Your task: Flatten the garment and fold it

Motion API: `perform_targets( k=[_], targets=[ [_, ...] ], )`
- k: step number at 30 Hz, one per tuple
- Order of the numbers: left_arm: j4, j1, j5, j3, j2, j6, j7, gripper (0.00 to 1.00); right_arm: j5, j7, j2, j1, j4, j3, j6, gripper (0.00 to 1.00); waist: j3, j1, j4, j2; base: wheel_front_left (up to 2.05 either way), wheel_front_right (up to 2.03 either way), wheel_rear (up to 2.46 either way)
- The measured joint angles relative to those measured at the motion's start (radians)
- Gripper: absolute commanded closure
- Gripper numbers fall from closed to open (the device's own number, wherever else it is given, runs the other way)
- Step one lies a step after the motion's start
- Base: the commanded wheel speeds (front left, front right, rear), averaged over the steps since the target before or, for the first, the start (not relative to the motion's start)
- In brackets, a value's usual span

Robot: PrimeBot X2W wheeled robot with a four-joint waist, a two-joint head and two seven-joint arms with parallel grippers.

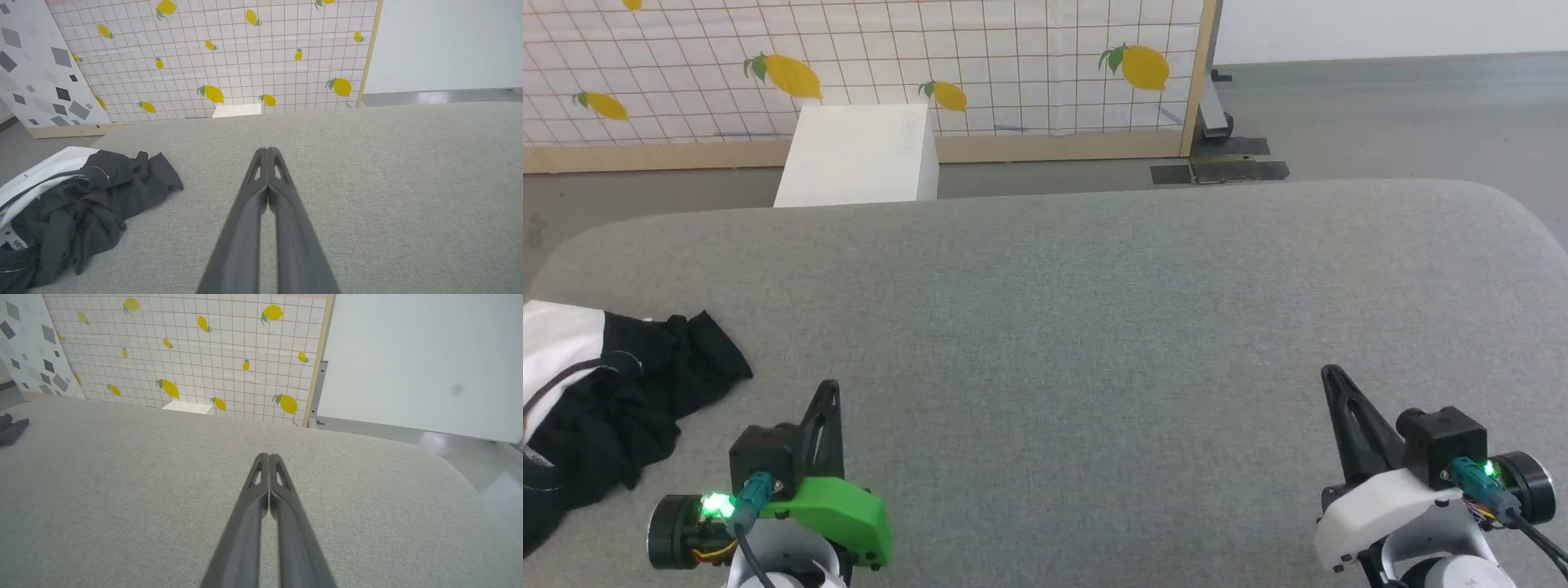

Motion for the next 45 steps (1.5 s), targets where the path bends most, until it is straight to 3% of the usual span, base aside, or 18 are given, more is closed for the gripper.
perform_targets(
  k=[19,20,45],
  targets=[
    [0.000,0.000,0.000,0.000,0.000,0.000,0.000,1.00,0.000,0.000,0.000,0.000,0.000,0.000,0.000,1.00,0.000,0.0000,0.000,0.0000,0.00,0.00,0.00],
    [0.000,0.000,0.000,0.000,0.000,0.000,0.000,0.00,0.000,0.000,0.000,0.000,0.000,0.000,0.000,0.00,0.000,0.0000,0.000,0.0000,0.00,0.00,0.00],
    [-0.018,0.007,-0.001,-0.016,0.000,0.000,-0.035,0.00,0.016,-0.035,0.000,0.004,-0.004,-0.048,0.000,0.00,0.000,0.0000,-0.001,0.0000,0.00,0.00,0.00]
  ],
)
